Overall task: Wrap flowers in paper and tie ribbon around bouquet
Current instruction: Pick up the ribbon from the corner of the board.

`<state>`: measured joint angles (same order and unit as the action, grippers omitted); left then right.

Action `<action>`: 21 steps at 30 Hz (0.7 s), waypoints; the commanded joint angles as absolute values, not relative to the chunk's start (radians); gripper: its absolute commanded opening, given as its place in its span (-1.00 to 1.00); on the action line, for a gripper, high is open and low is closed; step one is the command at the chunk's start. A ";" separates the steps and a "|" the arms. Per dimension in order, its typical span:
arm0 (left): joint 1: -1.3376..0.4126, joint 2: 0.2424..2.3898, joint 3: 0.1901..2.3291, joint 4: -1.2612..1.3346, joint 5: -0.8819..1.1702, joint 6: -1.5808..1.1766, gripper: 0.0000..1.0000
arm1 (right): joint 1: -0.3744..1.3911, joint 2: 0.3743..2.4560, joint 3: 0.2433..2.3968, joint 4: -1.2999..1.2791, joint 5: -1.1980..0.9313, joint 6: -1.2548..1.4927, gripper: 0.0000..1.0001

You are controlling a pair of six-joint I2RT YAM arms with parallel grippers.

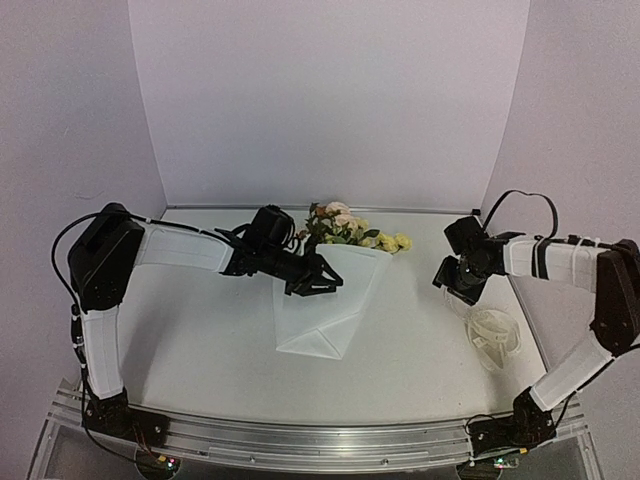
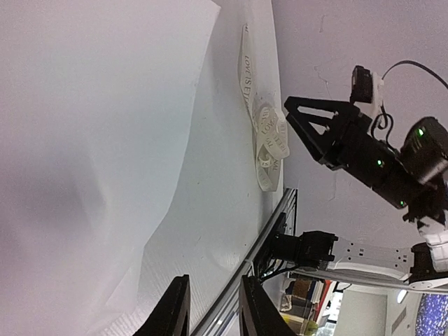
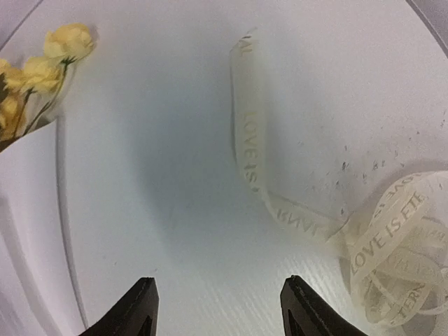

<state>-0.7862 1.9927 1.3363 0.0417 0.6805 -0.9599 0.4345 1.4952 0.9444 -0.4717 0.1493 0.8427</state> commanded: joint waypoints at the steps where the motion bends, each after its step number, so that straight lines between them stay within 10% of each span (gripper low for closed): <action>1: -0.723 1.851 1.279 0.040 0.706 -0.912 -0.48 | 0.340 1.619 1.038 -0.492 0.126 0.770 0.22; 14: -0.639 1.707 1.164 0.050 0.707 -0.893 -0.46 | 0.266 1.854 1.141 -0.482 0.025 0.763 0.08; 21: -0.637 1.644 1.115 0.056 0.665 -0.892 -0.46 | 0.248 1.862 1.113 -0.455 0.017 0.756 -0.53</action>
